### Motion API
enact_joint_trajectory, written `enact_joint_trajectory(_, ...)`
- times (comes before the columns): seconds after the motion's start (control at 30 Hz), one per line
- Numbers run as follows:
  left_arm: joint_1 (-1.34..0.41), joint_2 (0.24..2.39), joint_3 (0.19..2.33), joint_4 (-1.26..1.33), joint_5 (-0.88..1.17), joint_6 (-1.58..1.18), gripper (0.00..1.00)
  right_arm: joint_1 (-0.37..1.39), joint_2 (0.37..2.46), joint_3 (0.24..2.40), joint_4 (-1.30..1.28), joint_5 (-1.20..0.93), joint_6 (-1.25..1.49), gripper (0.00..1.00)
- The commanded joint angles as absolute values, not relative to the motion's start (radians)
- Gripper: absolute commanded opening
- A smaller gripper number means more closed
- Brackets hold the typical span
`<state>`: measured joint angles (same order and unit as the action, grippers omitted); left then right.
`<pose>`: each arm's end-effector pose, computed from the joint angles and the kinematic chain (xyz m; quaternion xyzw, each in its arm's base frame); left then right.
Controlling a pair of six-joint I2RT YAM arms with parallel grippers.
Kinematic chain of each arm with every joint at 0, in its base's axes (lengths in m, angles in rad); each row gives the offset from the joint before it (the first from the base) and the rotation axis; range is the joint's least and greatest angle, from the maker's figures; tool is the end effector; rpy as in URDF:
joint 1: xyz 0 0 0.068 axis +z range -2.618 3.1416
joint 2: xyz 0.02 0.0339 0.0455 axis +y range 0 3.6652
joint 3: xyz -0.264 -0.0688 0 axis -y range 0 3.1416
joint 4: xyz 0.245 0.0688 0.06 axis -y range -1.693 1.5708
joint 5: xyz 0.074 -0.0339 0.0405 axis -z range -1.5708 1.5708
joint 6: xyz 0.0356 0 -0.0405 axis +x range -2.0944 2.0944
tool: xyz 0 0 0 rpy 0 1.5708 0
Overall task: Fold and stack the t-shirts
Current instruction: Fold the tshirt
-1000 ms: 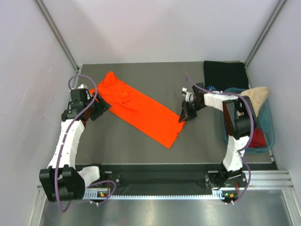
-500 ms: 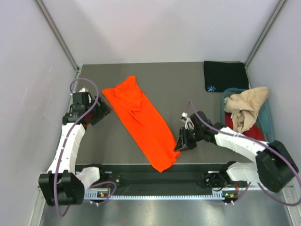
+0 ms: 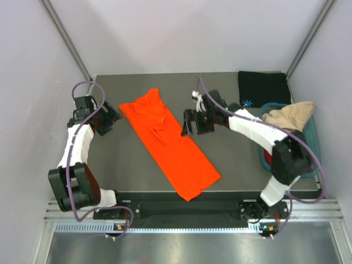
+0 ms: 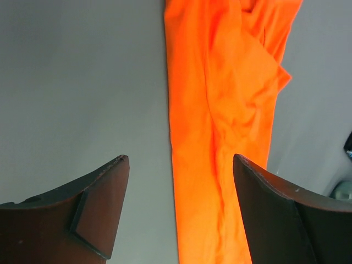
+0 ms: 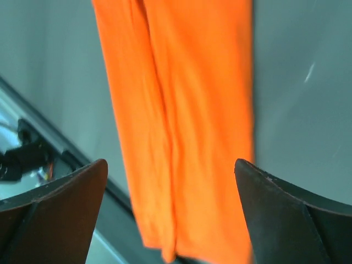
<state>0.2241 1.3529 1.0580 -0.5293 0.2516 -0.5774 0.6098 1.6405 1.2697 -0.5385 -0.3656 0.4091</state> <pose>0.2832 0.0555 0.2778 -0.3182 0.8684 -0.1786 0.3356 0.2832 0.2134 0.2594 -0.1519 0.9194 0.3058 0.1949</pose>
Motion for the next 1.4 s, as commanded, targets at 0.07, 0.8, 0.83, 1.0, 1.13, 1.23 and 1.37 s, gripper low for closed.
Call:
enact_joint_trajectory(0.07, 0.267, 1.492, 1.126, -0.341, 0.392, -0.587, 0.79, 0.563, 1.902, 1.650, -0.577, -0.362, 0.235, 1.00)
enact_joint_trajectory(0.8, 0.244, 1.871, 1.262, -0.137, 0.345, -0.680, 0.64, 0.449, 2.575, 2.262, -0.138, -0.677, 0.612, 0.79)
enact_joint_trajectory(0.83, 0.242, 1.882, 1.267, -0.137, 0.344, -0.677, 0.64, 0.452, 2.597, 2.290, -0.155, -0.663, 0.618, 0.79)
enact_joint_trajectory(1.0, 0.236, 1.934, 1.281, -0.115, 0.334, -0.680, 0.63, 0.463, 2.701, 2.384, -0.146, -0.617, 0.650, 0.80)
enact_joint_trajectory(1.13, 0.238, 1.965, 1.287, -0.100, 0.328, -0.687, 0.63, 0.489, 2.766, 2.430, -0.153, -0.618, 0.684, 0.70)
enact_joint_trajectory(1.23, 0.238, 1.980, 1.296, -0.086, 0.324, -0.692, 0.63, 0.512, 2.795, 2.434, -0.163, -0.607, 0.681, 0.65)
enact_joint_trajectory(1.37, 0.236, 2.003, 1.310, -0.069, 0.310, -0.693, 0.63, 0.529, 2.816, 2.434, -0.155, -0.615, 0.693, 0.57)
